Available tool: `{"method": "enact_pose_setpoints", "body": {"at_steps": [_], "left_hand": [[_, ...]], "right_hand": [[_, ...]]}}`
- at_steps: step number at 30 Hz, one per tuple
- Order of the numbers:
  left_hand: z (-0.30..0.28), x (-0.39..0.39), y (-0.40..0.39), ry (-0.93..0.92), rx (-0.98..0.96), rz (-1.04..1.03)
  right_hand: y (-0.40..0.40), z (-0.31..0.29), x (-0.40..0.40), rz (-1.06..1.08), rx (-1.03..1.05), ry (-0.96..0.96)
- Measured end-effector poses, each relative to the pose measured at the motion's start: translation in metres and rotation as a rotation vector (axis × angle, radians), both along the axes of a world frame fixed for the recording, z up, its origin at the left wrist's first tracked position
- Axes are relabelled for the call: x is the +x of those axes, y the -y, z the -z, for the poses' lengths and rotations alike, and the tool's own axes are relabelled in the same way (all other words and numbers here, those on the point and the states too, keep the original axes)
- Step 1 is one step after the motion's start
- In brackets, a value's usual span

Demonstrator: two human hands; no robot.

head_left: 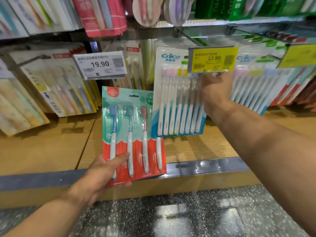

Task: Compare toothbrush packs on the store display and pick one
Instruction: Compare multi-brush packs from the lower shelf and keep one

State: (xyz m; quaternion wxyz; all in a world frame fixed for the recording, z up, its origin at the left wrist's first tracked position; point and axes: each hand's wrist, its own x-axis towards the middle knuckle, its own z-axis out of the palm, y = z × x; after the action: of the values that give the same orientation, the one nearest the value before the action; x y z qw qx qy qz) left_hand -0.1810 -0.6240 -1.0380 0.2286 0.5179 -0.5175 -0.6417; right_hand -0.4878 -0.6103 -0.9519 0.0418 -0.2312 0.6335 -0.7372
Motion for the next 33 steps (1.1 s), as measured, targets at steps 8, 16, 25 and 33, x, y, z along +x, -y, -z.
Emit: {"method": "enact_pose_setpoints", "body": {"at_steps": [8,16,25,33], "left_hand": [[-0.008,0.014,0.002,0.018,-0.012,0.038],[-0.019,0.043,0.006,0.03,0.044,0.022],[-0.032,0.084,0.002,0.086,0.174,-0.028],[-0.043,0.059,-0.02,0.048,0.233,0.097]], "right_hand": [[-0.009,0.009,0.005,-0.131,0.059,0.064],[-0.027,0.019,0.012,-0.131,0.229,0.002],[-0.067,0.051,0.031,-0.021,0.591,-0.072],[-0.099,0.06,0.065,-0.155,0.634,0.116]]}}
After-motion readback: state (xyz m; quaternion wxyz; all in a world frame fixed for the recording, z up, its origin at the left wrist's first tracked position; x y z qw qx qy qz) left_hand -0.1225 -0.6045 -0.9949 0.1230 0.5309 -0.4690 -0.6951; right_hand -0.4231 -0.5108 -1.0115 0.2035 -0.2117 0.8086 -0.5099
